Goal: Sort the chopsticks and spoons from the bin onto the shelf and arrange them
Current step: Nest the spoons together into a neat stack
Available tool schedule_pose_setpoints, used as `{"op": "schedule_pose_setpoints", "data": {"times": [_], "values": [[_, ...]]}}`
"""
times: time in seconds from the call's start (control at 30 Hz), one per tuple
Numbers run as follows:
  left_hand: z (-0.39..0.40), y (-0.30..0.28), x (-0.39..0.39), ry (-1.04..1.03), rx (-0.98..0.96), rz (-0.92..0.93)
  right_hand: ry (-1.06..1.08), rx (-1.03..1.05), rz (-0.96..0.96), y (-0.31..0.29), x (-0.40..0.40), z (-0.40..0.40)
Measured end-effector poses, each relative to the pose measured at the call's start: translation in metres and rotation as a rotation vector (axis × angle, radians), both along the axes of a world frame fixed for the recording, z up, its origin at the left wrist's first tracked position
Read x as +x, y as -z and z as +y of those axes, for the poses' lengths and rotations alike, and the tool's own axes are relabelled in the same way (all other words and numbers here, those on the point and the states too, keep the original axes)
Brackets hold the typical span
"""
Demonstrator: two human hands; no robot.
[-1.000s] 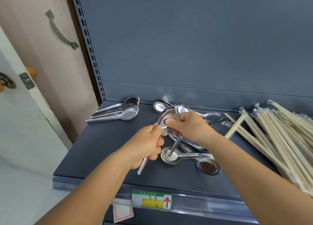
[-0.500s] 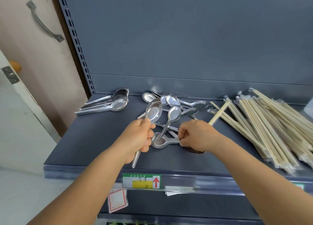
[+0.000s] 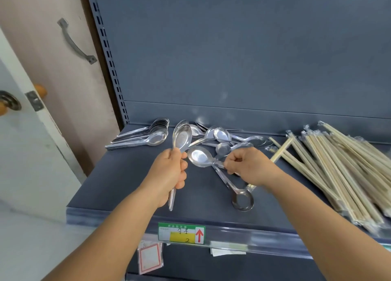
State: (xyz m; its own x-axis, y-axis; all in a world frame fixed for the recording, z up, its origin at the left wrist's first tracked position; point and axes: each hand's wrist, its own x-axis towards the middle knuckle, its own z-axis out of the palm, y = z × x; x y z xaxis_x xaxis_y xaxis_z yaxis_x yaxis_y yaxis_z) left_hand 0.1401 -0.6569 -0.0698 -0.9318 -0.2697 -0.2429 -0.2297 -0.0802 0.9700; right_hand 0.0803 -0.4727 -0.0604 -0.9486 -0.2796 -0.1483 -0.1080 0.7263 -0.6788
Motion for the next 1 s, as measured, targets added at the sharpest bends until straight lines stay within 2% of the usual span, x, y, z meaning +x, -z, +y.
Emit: {"op": "schedule_pose_setpoints", "data": {"times": [0.3, 0.4, 0.63, 0.8, 1.0], "values": [[0.002, 0.006, -0.014, -0.147, 0.044, -0.017, 0.125, -0.386, -0.282, -0.002, 0.003, -0.042], [0.001, 0.010, -0.019, -0.209, 0.092, -0.041, 0.147, -0.475, -0.317, 0.000, 0.002, -0.054], [0.007, 0.011, -0.023, -0.093, 0.117, -0.050, 0.060, -0.393, -0.220, 0.005, 0.003, -0.068], [0.008, 0.013, -0.025, -0.031, 0.062, -0.047, 0.057, -0.375, -0.183, 0.003, 0.002, -0.067], [0.018, 0.010, -0.026, 0.042, 0.053, -0.046, -0.019, -0.240, -0.038, 0.000, 0.007, -0.063]]}}
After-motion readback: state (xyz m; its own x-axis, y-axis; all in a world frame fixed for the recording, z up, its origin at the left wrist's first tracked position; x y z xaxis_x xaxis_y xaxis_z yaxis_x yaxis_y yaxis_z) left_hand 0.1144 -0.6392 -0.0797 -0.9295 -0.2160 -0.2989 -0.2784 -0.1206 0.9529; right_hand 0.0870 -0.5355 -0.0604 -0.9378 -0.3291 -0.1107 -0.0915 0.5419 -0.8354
